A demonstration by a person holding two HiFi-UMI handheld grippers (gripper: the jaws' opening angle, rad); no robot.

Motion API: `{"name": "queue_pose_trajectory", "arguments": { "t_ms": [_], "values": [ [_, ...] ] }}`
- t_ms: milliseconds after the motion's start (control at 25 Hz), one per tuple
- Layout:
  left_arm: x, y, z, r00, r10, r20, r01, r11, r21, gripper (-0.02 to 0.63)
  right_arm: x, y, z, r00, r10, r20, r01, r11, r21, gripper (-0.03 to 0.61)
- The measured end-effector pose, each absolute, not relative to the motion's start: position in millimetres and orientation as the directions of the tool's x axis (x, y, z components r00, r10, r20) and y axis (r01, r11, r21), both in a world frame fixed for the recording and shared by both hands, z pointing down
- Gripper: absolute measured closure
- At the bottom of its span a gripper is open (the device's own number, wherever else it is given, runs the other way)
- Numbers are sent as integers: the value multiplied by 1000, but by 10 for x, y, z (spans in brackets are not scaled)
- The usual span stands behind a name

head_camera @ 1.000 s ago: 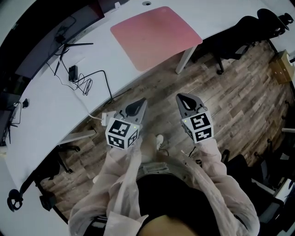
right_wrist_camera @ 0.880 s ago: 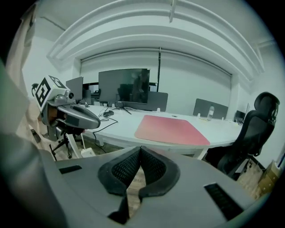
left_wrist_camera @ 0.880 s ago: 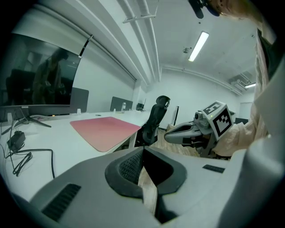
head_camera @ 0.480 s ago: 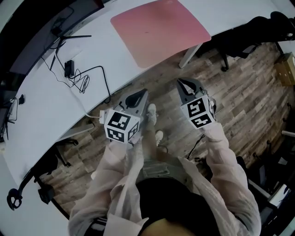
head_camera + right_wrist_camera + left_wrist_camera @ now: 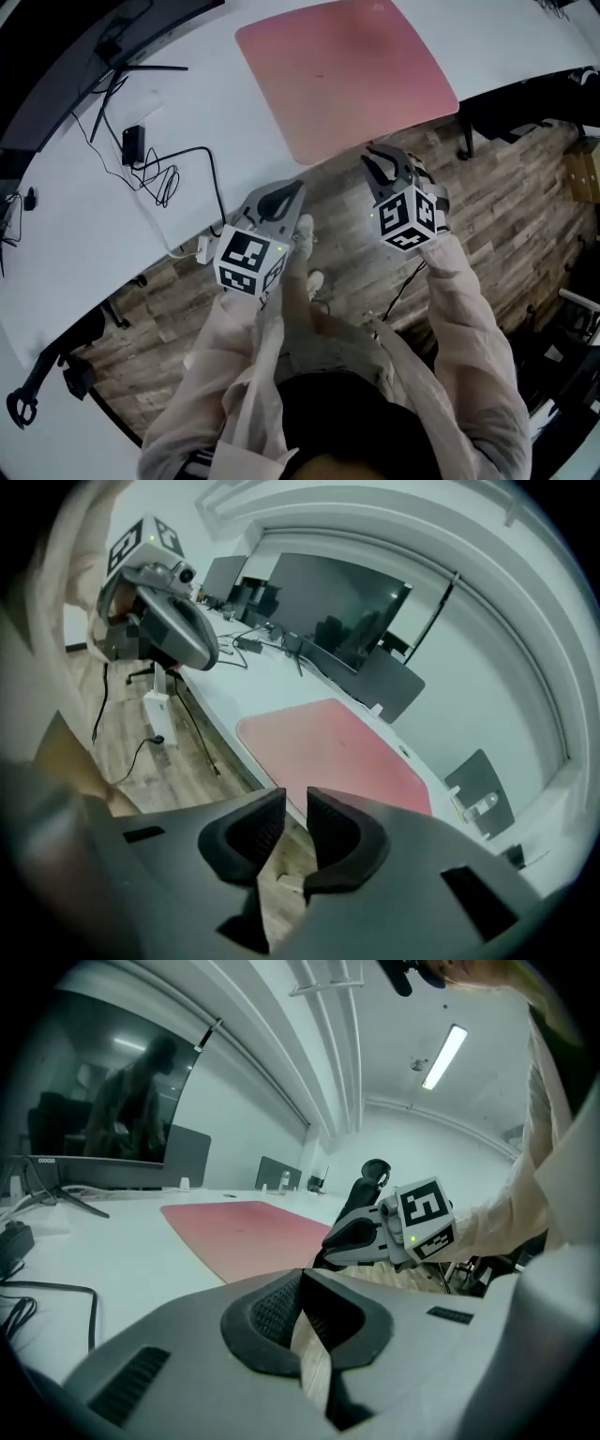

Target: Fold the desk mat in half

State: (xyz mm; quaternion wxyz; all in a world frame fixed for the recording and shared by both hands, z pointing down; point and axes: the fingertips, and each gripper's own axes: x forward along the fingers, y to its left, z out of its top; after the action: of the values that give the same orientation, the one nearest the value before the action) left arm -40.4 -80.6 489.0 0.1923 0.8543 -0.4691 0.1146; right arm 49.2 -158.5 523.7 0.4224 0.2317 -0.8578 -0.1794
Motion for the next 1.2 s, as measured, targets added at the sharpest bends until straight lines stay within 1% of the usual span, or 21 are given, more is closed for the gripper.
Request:
{"name": "queue_pose_trajectory", "arguments": {
  "t_ms": [160, 440, 520, 680, 800, 1040, 1120, 1200],
  "values": [
    [-455, -976, 4962, 532, -758, 378, -847, -472, 245, 588, 443, -1754, 5450, -504, -516, 692, -56, 819, 571, 457],
    [-484, -1100, 5034, 532, -761, 370, -846, -458, 274, 588, 349, -1844, 5691, -455, -475, 754, 221, 759, 612, 445],
    [-485, -1097, 5051, 534, -760, 370, -845, -458, 277, 588, 335, -1856, 5743, -438, -468, 768, 277, 742, 610, 445],
    [-531, -1102, 5070, 529, -763, 372, -848, -453, 276, 588, 315, -1876, 5777, -409, -439, 800, 333, 745, 578, 449],
    [-563, -1090, 5068, 526, -765, 372, -849, -450, 276, 588, 337, -1852, 5785, -397, -416, 818, 350, 756, 553, 485],
    [-612, -1084, 5026, 517, -773, 367, -855, -445, 268, 588, 371, -1844, 5756, -397, -415, 819, 336, 764, 550, 525],
    [-620, -1087, 5010, 517, -774, 365, -855, -445, 266, 588, 361, -1871, 5669, -415, -429, 802, 302, 766, 567, 545],
    [-626, -1089, 5003, 517, -775, 364, -855, -446, 265, 588, 346, -1904, 5570, -432, -442, 786, 265, 771, 579, 548]
  ]
}}
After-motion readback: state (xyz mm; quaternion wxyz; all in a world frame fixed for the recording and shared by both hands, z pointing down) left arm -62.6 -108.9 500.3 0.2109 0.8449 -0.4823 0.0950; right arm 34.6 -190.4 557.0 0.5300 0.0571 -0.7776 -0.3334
